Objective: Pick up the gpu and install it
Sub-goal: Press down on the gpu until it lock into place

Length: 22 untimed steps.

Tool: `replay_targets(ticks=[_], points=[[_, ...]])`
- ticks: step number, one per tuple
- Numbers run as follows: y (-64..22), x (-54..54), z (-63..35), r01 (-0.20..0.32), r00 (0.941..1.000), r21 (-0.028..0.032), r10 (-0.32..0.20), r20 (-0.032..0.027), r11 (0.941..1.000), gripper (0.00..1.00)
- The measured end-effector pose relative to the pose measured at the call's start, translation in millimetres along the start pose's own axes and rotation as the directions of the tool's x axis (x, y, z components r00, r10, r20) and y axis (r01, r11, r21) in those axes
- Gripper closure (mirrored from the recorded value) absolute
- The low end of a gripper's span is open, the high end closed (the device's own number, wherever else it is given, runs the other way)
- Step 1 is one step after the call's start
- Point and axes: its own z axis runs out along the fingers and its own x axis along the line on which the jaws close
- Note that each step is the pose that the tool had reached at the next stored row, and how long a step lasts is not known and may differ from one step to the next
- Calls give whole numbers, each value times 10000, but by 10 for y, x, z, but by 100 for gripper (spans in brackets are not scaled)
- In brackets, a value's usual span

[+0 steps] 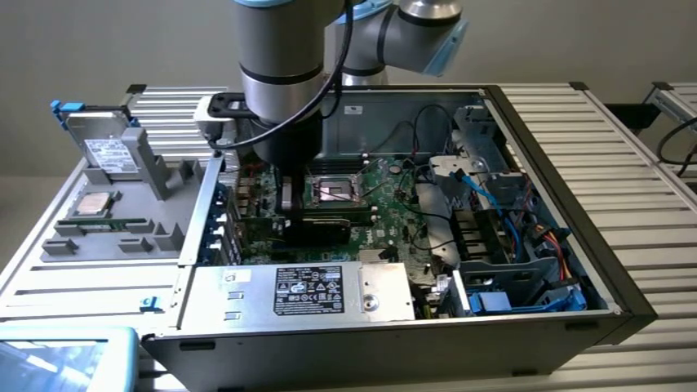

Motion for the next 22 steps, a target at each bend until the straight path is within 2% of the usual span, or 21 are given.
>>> replay_targets(ticks=[4,9,12,13,22], points=[[-1,1,26,0,10000,-29,0,-12,10000,88],[6,-6,-176,-3,10000,-71,3,-13,10000,88],[10,-10,-307,-4,10000,-76,3,-51,10000,88],[10,-10,-322,-4,10000,-77,3,-60,10000,88],[10,-10,-321,-4,10000,-75,3,-59,10000,88]])
